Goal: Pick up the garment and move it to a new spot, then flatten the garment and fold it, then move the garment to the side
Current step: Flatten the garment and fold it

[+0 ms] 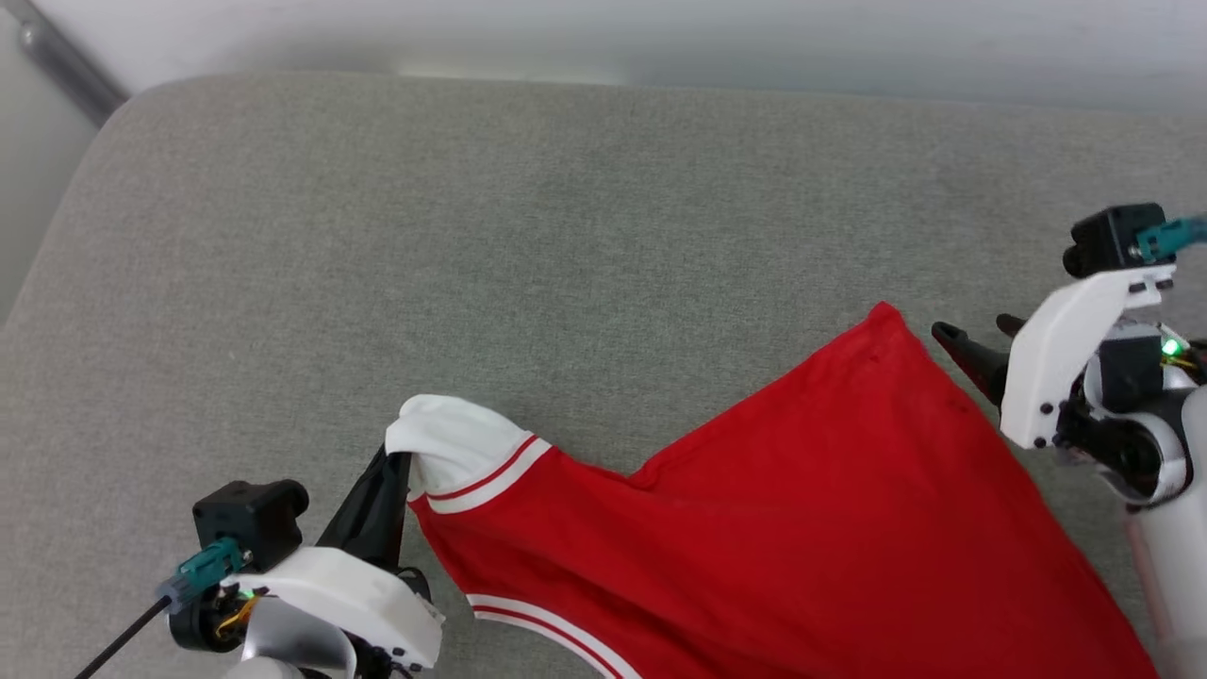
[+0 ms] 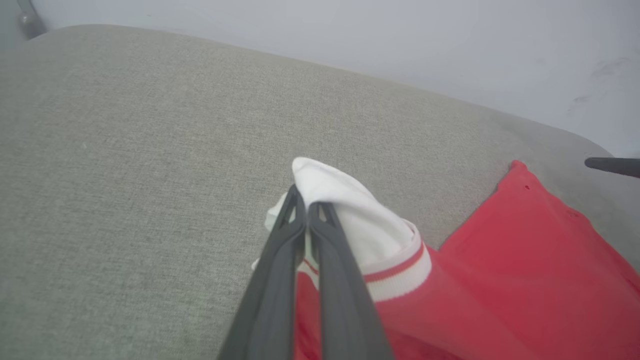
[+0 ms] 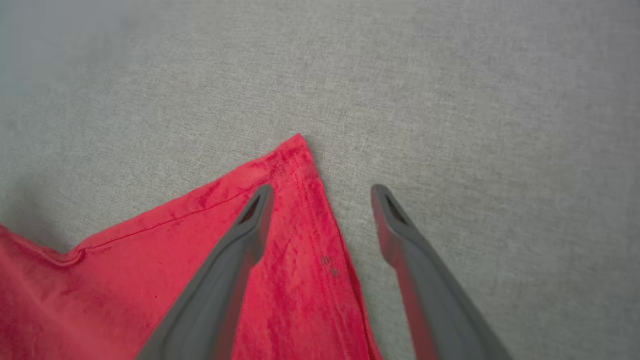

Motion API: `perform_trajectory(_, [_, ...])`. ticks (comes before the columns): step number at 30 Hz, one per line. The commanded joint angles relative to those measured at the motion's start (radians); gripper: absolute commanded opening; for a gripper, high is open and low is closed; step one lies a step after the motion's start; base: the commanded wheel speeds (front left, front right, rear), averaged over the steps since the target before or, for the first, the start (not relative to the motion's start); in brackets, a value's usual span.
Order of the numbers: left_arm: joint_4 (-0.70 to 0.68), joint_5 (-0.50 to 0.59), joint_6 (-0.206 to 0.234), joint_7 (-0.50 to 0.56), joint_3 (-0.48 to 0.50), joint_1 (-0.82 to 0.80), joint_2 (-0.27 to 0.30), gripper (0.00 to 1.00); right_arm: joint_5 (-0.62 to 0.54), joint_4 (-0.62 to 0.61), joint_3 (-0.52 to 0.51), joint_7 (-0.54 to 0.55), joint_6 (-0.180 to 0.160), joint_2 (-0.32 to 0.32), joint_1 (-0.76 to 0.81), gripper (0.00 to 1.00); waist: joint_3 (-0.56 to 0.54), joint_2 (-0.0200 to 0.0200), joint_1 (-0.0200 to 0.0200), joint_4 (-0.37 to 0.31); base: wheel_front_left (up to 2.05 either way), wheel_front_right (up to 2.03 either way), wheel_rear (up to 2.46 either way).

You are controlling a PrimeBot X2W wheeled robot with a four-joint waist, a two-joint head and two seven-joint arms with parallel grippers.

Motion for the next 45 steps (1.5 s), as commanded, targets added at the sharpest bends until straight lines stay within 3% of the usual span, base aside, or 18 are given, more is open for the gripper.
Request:
perform_trajectory(1, [0.002,0.009,-0.009,-0.005,-0.005,-0.031,-0.011,0.00,0.020,0.034,0.040,0.059,0.000,-0.021,-0.058,1.00,0.041,0.0000,-0.0001,0.041,0.00,0.00,0.00])
perform_trajectory(9, [0.036,0.014,-0.045,-0.019,-0.031,-0.097,-0.051,0.00,0.049,0.226,0.180,0.147,0.000,-0.061,-0.220,1.00,0.106,0.0000,-0.0001,0.091,0.00,0.00,0.00])
perform_trajectory(14, [0.061,0.009,-0.059,-0.025,-0.039,-0.107,-0.062,0.00,0.094,0.363,0.260,0.223,0.000,-0.052,-0.216,1.00,0.111,0.0000,-0.0001,0.098,0.00,0.00,0.00])
perform_trajectory(15, [0.066,0.007,-0.061,-0.027,-0.039,-0.105,-0.064,0.00,0.106,0.380,0.274,0.238,0.000,-0.049,-0.211,0.87,0.111,0.0000,-0.0001,0.098,0.00,0.00,0.00])
perform_trajectory(16, [0.069,0.005,-0.063,-0.029,-0.041,-0.104,-0.066,0.00,0.124,0.391,0.286,0.249,0.000,-0.042,-0.206,0.25,0.110,0.0000,-0.0001,0.097,0.00,0.00,0.00])
perform_trajectory(17, [0.074,0.004,-0.067,-0.028,-0.043,-0.104,-0.066,0.00,0.137,0.399,0.296,0.260,0.000,-0.042,-0.206,0.00,0.108,0.0000,-0.0001,0.097,0.00,0.00,0.00])
perform_trajectory(26, [0.096,0.010,-0.060,-0.034,-0.025,-0.111,-0.041,0.00,0.187,0.355,0.329,0.163,0.000,-0.068,-0.279,0.00,0.056,0.0000,-0.0001,0.065,0.00,0.00,0.00])
perform_trajectory(31, [0.104,0.014,-0.061,-0.013,0.014,-0.165,0.009,0.00,0.202,0.324,0.341,0.063,0.000,-0.088,-0.316,0.00,-0.007,0.0000,-0.0001,0.013,0.00,0.00,0.00])
perform_trajectory(36, [0.183,-0.015,-0.112,0.001,0.075,-0.296,0.048,0.00,0.162,0.357,0.325,-0.059,0.000,-0.087,-0.381,0.00,-0.038,0.0000,-0.0001,-0.051,0.00,0.00,0.00])
perform_trajectory(45, [0.461,0.027,-0.247,-0.039,0.096,-0.719,0.019,0.00,0.053,0.452,0.271,-0.317,-0.001,-0.049,-0.595,0.00,-0.020,0.0000,-0.0001,-0.118,0.00,0.00,0.00])
